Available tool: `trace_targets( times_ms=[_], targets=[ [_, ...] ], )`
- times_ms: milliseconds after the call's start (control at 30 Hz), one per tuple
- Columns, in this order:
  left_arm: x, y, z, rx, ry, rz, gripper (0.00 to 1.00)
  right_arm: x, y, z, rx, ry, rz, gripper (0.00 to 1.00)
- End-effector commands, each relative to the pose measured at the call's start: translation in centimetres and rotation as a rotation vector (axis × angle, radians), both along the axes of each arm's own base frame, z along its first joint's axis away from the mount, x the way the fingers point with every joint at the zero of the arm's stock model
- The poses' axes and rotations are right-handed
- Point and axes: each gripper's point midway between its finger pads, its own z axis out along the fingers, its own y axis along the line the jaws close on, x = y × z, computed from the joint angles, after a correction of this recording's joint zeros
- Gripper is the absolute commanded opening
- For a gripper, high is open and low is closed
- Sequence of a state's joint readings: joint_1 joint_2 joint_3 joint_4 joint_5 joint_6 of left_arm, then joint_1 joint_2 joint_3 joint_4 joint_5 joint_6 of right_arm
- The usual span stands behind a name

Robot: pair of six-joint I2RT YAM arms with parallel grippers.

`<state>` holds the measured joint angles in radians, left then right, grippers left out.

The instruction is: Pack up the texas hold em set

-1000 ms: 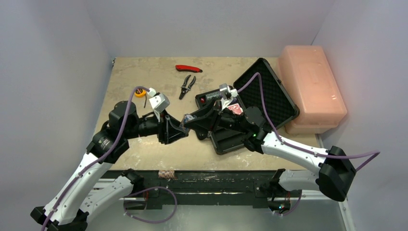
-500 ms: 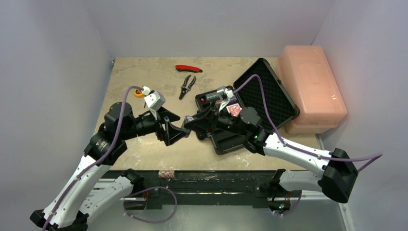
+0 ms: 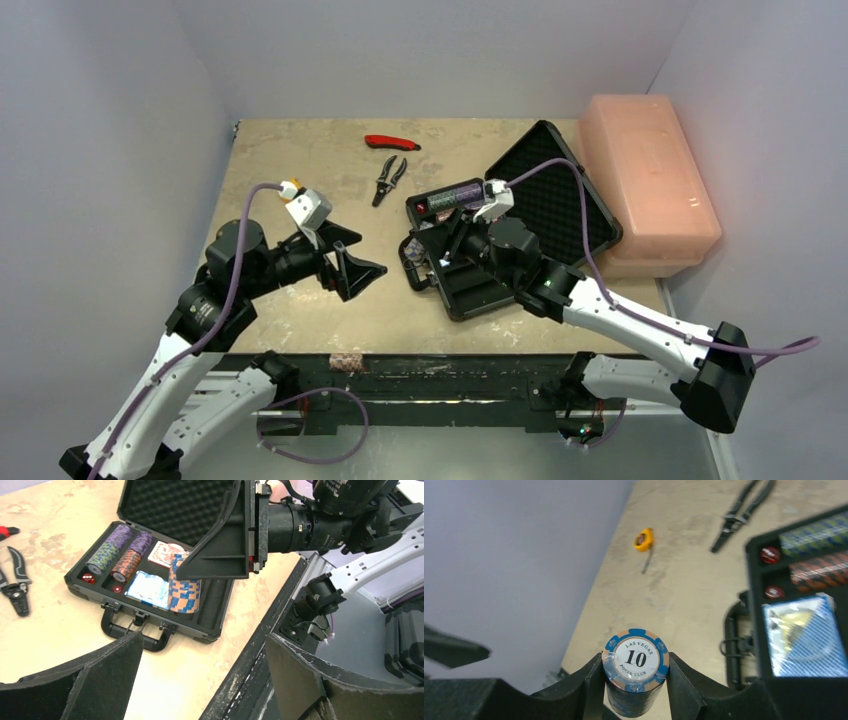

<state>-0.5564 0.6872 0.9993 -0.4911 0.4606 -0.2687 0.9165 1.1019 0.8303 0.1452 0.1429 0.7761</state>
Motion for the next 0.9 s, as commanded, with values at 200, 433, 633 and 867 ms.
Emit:
trace_targets(
  times_ms=[200, 433, 633, 867],
  targets=[
    [2.4, 1.9, -0.8, 0.055, -0.013, 0.161, 0.92, 3.5, -8.4, -2.9, -0.005, 0.287, -0.597, 0.0],
    [4.7, 3.9, -2.8, 0.152, 0.068, 0.333, 0.92, 4.8, -11.4, -5.6, -0.048, 0.39, -0.749, 0.0],
    [5.6, 7.0, -8.6, 0.315, 0.319, 0.556, 0.91, 6.0, -14.0, -8.3, -0.068, 0.508, -0.84, 0.0],
    [3.7, 8.2, -14.2, 0.4, 0.508, 0.62, 0.94, 6.2, -15.2, -10.9, -0.093, 0.604, -0.884, 0.0]
  ],
)
